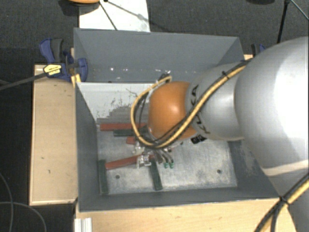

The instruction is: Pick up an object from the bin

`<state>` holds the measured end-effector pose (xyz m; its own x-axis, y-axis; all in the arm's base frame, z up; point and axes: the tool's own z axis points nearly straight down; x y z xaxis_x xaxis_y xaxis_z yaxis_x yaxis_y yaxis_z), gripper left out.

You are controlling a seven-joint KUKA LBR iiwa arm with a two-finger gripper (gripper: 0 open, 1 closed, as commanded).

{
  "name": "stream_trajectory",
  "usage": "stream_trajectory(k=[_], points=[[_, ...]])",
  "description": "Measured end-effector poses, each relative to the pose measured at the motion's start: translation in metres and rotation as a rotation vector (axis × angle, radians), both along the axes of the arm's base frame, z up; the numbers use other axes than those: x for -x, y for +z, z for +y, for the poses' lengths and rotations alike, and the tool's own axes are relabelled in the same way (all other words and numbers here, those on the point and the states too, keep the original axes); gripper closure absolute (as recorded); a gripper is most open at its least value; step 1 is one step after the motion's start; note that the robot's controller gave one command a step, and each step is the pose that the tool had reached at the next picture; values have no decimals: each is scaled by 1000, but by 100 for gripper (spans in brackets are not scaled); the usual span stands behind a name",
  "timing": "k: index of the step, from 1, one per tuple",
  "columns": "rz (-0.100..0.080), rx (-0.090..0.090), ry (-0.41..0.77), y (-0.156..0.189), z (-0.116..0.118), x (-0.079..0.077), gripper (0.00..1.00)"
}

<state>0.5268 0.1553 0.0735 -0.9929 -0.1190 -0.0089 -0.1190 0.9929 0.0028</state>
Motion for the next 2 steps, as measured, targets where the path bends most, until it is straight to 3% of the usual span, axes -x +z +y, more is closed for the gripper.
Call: stream_trajectory(k=[1,2], points=[[0,0,-2,0,0,0,100],[4,2,24,144,25,-24,100]])
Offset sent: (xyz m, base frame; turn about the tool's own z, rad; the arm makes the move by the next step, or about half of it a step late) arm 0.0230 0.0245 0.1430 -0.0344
